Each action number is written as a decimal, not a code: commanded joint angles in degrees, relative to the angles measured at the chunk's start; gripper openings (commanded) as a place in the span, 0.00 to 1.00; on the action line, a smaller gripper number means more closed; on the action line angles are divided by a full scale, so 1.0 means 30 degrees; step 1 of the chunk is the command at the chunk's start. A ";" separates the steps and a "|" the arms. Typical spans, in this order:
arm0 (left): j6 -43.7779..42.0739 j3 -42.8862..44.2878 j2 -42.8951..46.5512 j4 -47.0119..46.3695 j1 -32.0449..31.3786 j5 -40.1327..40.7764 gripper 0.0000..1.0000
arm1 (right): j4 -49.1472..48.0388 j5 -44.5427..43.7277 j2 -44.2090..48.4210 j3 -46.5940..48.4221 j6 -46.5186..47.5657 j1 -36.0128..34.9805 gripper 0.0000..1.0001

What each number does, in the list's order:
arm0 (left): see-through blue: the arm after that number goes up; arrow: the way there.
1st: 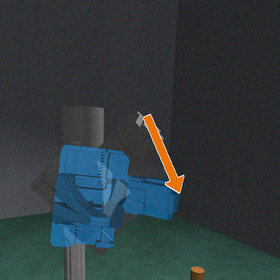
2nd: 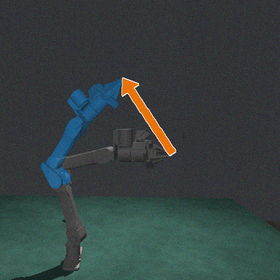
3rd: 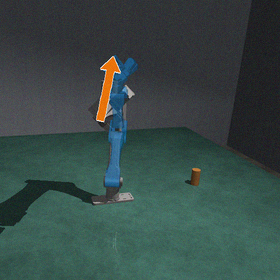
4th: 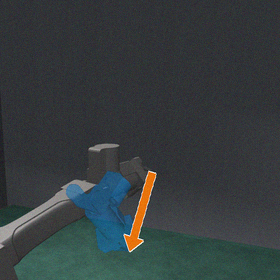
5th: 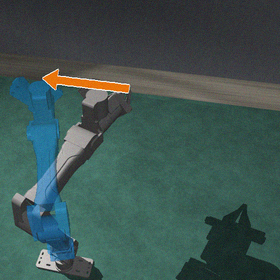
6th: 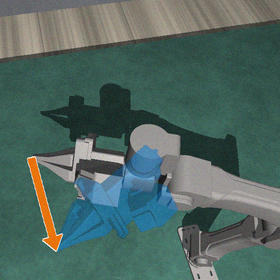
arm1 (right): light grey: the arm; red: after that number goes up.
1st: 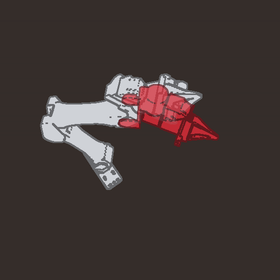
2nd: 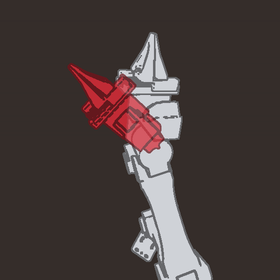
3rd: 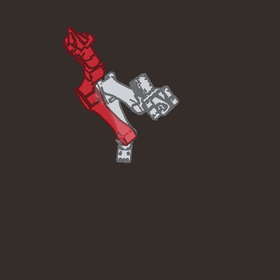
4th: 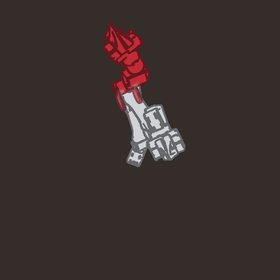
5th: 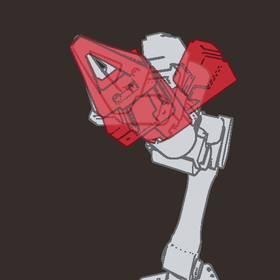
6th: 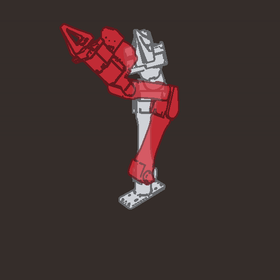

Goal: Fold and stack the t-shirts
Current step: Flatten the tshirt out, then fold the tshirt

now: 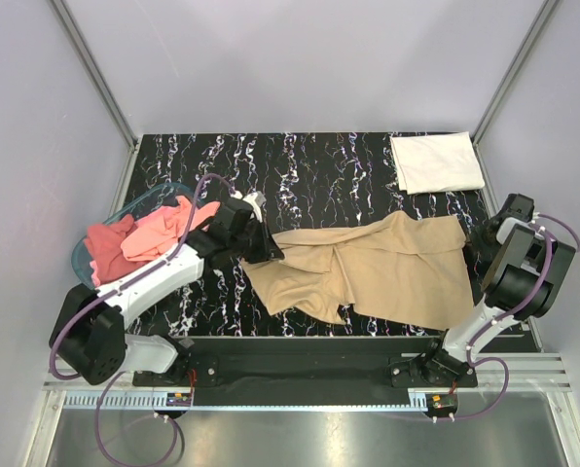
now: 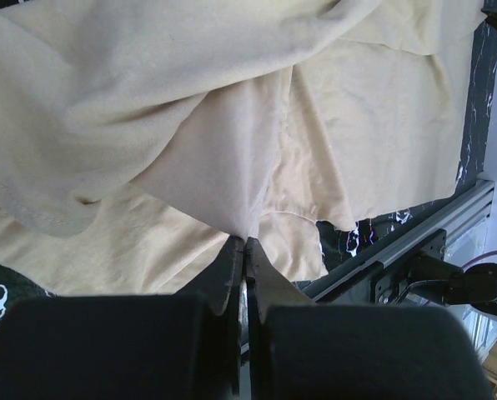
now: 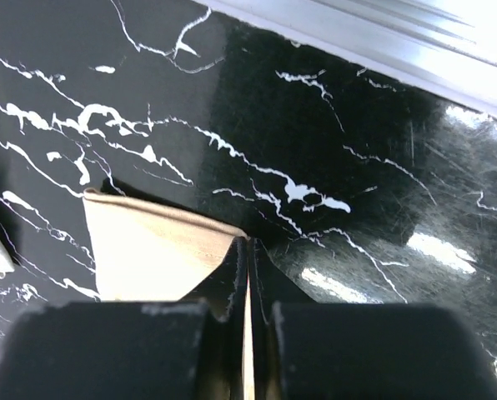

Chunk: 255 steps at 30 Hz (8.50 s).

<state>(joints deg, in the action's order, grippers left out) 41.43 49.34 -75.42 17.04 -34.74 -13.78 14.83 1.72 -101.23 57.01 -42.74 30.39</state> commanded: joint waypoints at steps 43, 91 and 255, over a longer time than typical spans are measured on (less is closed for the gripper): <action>0.0554 2.3191 0.5953 0.6157 0.3319 -0.0302 0.00 | 1.5653 -0.3357 1.4322 2.5469 0.1298 0.0006 0.00; -0.0861 2.3013 0.7210 0.4106 0.7215 -0.1529 0.00 | 1.6178 -0.2565 1.3942 2.7481 0.2587 0.0006 0.00; 0.0926 1.9529 -1.8484 -0.0317 0.8944 -0.8883 0.00 | -0.6789 -0.2974 -0.6275 0.7683 -0.2070 -2.1937 0.47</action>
<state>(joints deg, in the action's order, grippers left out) 43.20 107.24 -130.69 20.29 -8.21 -38.22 -3.60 -2.81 -119.13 76.79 -46.74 -34.39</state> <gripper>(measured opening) 0.012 0.467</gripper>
